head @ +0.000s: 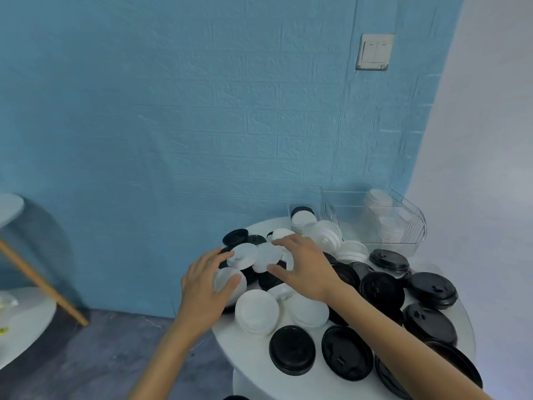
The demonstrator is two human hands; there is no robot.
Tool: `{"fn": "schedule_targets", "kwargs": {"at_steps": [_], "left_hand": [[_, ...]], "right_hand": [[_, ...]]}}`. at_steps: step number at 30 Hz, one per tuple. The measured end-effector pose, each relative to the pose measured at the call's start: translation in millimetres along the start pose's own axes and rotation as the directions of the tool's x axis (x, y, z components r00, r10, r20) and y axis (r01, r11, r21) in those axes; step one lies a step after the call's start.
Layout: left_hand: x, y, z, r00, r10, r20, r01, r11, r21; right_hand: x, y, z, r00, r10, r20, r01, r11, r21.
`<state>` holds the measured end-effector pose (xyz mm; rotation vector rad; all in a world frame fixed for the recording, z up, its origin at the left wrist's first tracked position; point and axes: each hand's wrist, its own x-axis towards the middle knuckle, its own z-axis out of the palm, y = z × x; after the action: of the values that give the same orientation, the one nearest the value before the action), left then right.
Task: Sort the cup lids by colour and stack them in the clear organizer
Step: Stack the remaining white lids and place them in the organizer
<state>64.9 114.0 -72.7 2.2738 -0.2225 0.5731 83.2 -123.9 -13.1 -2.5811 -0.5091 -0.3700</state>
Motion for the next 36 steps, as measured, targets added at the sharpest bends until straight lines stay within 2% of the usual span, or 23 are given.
{"fn": "schedule_targets", "kwargs": {"at_steps": [7,11,17,23,27,31,36], "left_hand": [[-10,-24,4,0.986,-0.029,0.164,0.043,0.995,-0.087],[-16,-44,7,0.987,-0.031,0.157,0.056,0.986,-0.156],[-15,-52,10,0.986,-0.017,0.167,0.051,0.978,-0.202],[-10,-45,16,0.991,-0.045,0.122,0.078,0.958,-0.277],[-9,-41,20,0.988,-0.077,0.134,0.115,0.945,-0.305],[-10,-38,23,0.982,-0.108,0.156,0.154,0.933,-0.325],[-8,-36,20,0.974,-0.139,0.178,0.199,0.901,-0.386]], "right_hand": [[35,-17,18,0.994,-0.013,0.112,0.016,0.999,-0.029],[62,-25,30,0.974,-0.034,0.224,0.045,0.998,-0.045],[83,-28,46,0.915,-0.086,0.394,0.16,0.975,-0.157],[89,-25,43,0.922,-0.054,0.384,0.115,0.984,-0.137],[91,-18,40,0.935,-0.019,0.355,0.081,0.984,-0.16],[92,-14,36,0.923,-0.014,0.383,0.092,0.978,-0.188],[88,-17,26,0.954,-0.022,0.3,0.087,0.975,-0.204]]}}
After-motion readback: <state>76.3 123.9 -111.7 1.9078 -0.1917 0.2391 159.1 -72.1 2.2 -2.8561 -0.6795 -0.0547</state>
